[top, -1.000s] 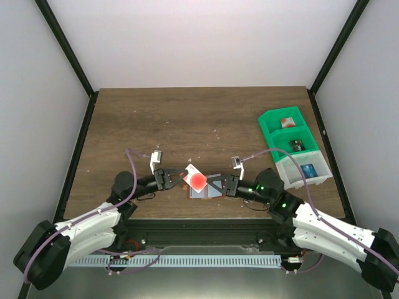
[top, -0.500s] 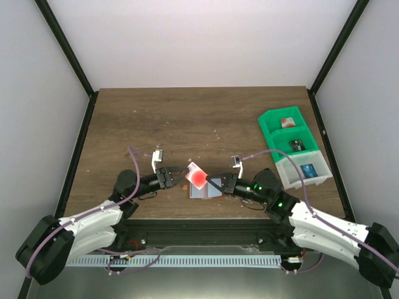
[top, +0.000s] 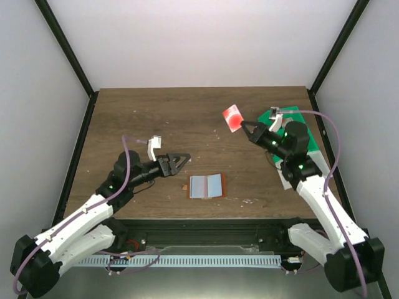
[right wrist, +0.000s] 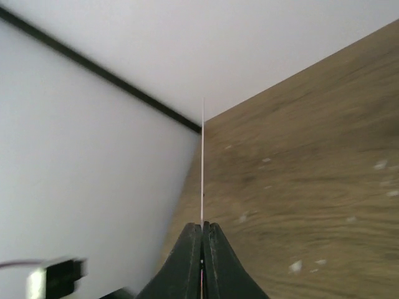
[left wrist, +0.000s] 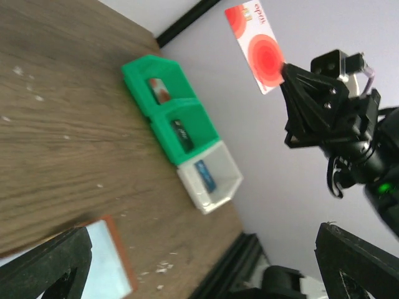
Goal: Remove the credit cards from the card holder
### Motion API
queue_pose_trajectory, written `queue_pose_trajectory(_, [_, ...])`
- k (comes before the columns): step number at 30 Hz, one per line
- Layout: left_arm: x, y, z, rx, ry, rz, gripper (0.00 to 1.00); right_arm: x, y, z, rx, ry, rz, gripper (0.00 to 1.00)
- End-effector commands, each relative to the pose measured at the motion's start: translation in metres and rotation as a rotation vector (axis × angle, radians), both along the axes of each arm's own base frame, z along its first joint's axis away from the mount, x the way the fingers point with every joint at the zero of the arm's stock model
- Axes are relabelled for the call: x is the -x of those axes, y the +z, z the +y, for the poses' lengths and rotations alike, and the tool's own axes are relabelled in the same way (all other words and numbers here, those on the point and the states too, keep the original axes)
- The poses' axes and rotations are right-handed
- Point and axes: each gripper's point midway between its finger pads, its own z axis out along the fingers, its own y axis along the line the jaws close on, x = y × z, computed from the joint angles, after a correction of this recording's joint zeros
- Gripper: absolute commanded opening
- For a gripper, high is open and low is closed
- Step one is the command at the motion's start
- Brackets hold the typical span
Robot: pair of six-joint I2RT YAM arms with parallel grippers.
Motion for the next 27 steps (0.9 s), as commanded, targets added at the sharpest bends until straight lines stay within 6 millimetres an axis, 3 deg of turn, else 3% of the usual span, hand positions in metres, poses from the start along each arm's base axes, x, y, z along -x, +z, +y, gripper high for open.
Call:
queue_pose_trajectory(1, [-0.007,-0.025,0.016,-0.25,0.056,-0.016,1.0,-0.033,-0.023,-0.033,0.117,-0.015,0.065,0.01])
queue_pose_trajectory(5, [-0.005,-0.025,0.016,-0.354,0.016,-0.031,1.0,-0.08,-0.036,-0.092,0.186,-0.171,0.12,0.0])
queue_pose_trajectory(8, [-0.008,-0.03,0.023,-0.446,0.024,-0.045,1.0,-0.104,-0.049,-0.129,0.162,-0.228,0.171,0.01])
queue_pose_trajectory(15, [0.004,-0.031,0.029,-0.493,-0.019,-0.123,1.0,-0.156,-0.086,-0.191,0.314,-0.384,0.321,0.01])
queue_pose_trajectory(22, [0.011,-0.019,0.031,-0.461,-0.03,-0.173,1.0,-0.173,-0.116,-0.23,0.418,-0.452,0.425,0.01])
queue_pose_trajectory(27, [0.014,-0.015,0.03,-0.449,-0.039,-0.191,1.0,-0.171,-0.129,-0.251,0.47,-0.49,0.466,0.0])
